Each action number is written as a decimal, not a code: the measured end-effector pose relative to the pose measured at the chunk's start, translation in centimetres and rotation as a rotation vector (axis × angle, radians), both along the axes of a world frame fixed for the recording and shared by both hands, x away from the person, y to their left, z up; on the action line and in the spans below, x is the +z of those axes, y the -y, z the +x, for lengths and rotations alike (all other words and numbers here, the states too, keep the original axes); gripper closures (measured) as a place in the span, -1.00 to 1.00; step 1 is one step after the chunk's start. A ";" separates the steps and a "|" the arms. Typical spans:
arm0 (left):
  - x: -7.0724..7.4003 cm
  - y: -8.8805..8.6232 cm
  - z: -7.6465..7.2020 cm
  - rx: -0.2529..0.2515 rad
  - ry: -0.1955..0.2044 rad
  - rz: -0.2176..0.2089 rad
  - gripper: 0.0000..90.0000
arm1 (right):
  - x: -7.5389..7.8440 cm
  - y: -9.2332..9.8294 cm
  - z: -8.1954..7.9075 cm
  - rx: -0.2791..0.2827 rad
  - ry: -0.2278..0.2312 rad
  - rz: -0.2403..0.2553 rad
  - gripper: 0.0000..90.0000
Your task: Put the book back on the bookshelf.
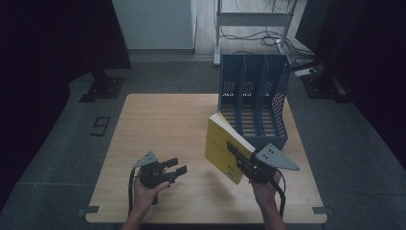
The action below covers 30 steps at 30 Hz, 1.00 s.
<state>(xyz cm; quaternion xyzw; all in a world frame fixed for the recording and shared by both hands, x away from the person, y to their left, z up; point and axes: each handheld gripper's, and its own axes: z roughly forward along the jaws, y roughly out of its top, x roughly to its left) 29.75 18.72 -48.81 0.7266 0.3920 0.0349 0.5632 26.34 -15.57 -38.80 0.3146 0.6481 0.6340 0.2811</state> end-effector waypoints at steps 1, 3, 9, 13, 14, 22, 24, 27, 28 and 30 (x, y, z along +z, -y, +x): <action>0.0 0.0 0.0 0.000 -0.001 0.000 -0.15 | 0.1 0.0 0.1 -0.004 0.003 0.001 0.66; 0.0 -0.1 0.1 0.000 -0.004 0.003 -0.15 | 0.4 -0.1 0.2 -0.008 0.005 0.004 0.66; -0.1 -0.1 0.1 0.004 -0.011 0.005 -0.15 | 0.9 0.0 0.7 -0.017 0.003 0.014 0.66; -0.2 -0.1 0.1 0.006 -0.015 0.008 -0.15 | 1.3 0.1 0.9 -0.029 0.004 0.019 0.66; -0.2 -0.1 0.1 0.006 -0.015 0.008 -0.15 | 1.4 0.1 1.0 -0.031 0.008 0.020 0.66; -0.2 -0.3 0.1 0.030 -0.016 -0.001 -0.15 | 2.6 0.6 1.3 -0.034 0.013 0.050 0.66; -0.3 -0.3 0.1 0.030 -0.017 0.000 -0.15 | 2.8 0.7 1.4 -0.045 0.016 0.048 0.66; -0.3 -0.3 0.1 0.029 -0.019 0.001 -0.15 | 3.1 1.0 1.8 -0.063 0.017 0.053 0.66; -0.3 -0.3 0.1 0.029 -0.019 0.001 -0.15 | 3.1 1.1 1.9 -0.066 0.016 0.053 0.66; -0.4 -0.2 0.1 0.029 -0.020 0.001 -0.15 | 3.3 1.2 2.1 -0.076 0.013 0.054 0.66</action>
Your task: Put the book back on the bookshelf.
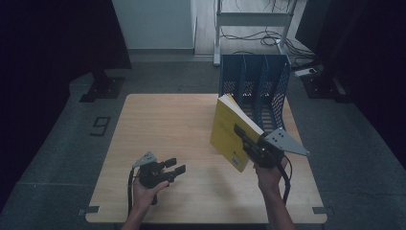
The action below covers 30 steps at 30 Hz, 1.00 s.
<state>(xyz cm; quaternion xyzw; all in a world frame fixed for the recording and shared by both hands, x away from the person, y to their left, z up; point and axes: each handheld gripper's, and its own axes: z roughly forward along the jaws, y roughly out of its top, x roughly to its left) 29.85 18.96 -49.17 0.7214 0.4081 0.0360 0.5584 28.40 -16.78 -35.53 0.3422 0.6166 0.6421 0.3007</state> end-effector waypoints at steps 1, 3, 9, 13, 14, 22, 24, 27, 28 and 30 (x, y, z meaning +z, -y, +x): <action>0.0 0.0 0.0 0.000 0.001 0.000 -0.15 | 0.1 0.1 0.1 -0.008 0.000 0.001 0.66; 0.0 0.0 0.0 0.000 0.001 0.001 -0.15 | 0.3 0.3 0.2 -0.017 0.002 0.004 0.66; 0.0 0.0 0.0 0.000 0.000 0.001 -0.15 | 0.7 0.6 0.6 -0.036 0.006 0.008 0.66; -0.1 0.0 0.0 -0.002 -0.002 0.005 -0.15 | 0.9 0.7 0.9 -0.045 0.009 0.004 0.66; -0.1 0.0 0.0 -0.003 -0.003 0.006 -0.15 | 0.9 0.8 1.0 -0.048 0.010 0.005 0.66; -0.1 -0.1 0.1 0.000 -0.005 0.003 -0.15 | 1.4 0.9 1.6 -0.074 0.018 -0.005 0.66; -0.1 -0.2 0.1 -0.001 -0.006 0.004 -0.15 | 1.4 0.9 1.8 -0.077 0.025 -0.017 0.66; -0.1 -0.1 0.1 -0.003 -0.008 0.004 -0.15 | 1.5 0.8 2.0 -0.083 0.029 -0.027 0.66; -0.1 -0.1 0.1 -0.003 -0.007 0.004 -0.15 | 1.5 0.8 2.1 -0.084 0.029 -0.029 0.66; -0.1 -0.2 0.1 -0.003 -0.007 0.004 -0.15 | 1.4 0.8 2.3 -0.089 0.029 -0.031 0.66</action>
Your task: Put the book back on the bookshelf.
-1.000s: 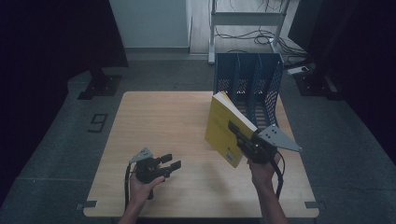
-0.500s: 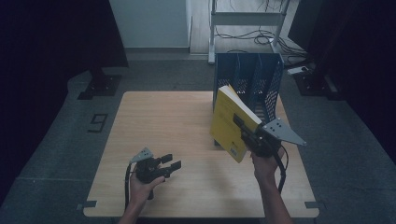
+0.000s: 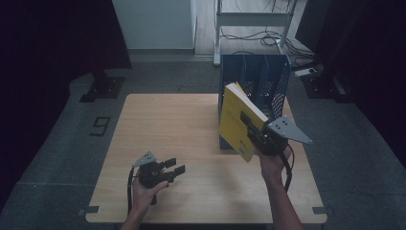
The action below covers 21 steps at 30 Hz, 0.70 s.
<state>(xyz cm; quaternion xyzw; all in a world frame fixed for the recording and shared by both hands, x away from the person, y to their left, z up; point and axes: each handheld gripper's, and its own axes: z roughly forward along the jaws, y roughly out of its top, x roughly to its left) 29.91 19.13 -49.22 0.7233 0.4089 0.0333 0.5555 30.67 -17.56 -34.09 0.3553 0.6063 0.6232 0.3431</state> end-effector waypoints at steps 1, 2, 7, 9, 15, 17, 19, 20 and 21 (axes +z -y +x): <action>0.0 0.0 0.0 0.001 0.001 0.000 -0.15 | 0.0 0.0 0.1 -0.002 0.000 -0.001 0.66; 0.0 0.0 0.0 0.001 0.000 0.000 -0.15 | 0.0 0.0 0.2 -0.005 0.000 -0.002 0.66; 0.0 -0.1 0.0 0.001 -0.001 0.002 -0.15 | 0.1 -0.1 0.6 -0.011 -0.006 -0.001 0.66; 0.0 -0.1 0.0 0.000 -0.001 0.002 -0.15 | 0.1 -0.1 0.8 -0.017 -0.009 0.001 0.66; 0.0 -0.2 0.0 0.002 -0.002 0.001 -0.15 | 0.0 -0.1 1.5 -0.030 -0.015 0.001 0.66; 0.0 -0.2 0.1 0.003 -0.002 0.002 -0.15 | 0.0 -0.2 1.7 -0.033 -0.018 -0.002 0.66; 0.0 -0.2 0.1 0.002 -0.002 0.002 -0.15 | 0.0 -0.3 1.8 -0.036 -0.019 -0.006 0.66; 0.0 -0.2 0.1 0.002 -0.003 0.001 -0.15 | 0.0 -0.3 2.0 -0.040 -0.020 -0.009 0.65; 0.0 -0.3 0.0 0.002 -0.003 0.000 -0.15 | 0.0 -0.4 2.0 -0.044 -0.021 -0.009 0.65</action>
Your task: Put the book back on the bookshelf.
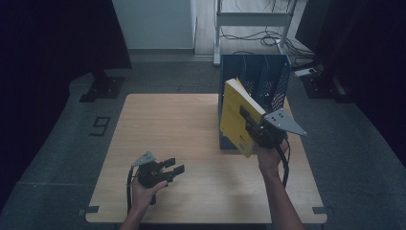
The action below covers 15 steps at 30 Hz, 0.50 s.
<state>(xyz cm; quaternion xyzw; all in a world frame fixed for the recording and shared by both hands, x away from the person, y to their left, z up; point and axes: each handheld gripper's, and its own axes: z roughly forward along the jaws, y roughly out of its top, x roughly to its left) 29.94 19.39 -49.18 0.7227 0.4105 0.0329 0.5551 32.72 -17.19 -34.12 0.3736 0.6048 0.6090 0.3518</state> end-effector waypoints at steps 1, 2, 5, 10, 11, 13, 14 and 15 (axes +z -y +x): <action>0.1 0.0 0.0 0.000 0.003 -0.004 -0.15 | 0.0 0.0 0.1 -0.004 0.001 -0.001 0.66; 0.1 -0.1 -0.1 0.000 0.004 -0.006 -0.15 | 0.0 0.0 0.2 -0.009 -0.001 -0.003 0.66; 0.1 -0.1 0.0 0.002 0.004 -0.007 -0.16 | 0.0 0.0 0.5 -0.020 -0.006 -0.008 0.66; 0.1 -0.1 0.0 0.002 0.001 -0.003 -0.16 | -0.1 0.1 0.9 -0.034 -0.006 -0.014 0.66; 0.1 -0.1 0.0 0.002 0.001 -0.004 -0.16 | -0.1 0.1 1.0 -0.037 -0.006 -0.014 0.66; 0.1 -0.1 0.0 0.002 0.001 -0.004 -0.16 | -0.2 0.0 1.1 -0.042 0.000 -0.014 0.66; 0.1 -0.1 0.0 0.002 0.000 -0.004 -0.16 | -0.2 0.0 1.2 -0.044 0.004 -0.015 0.65; 0.1 -0.1 0.0 0.003 0.000 -0.002 -0.16 | -0.2 0.0 1.3 -0.044 0.004 -0.017 0.66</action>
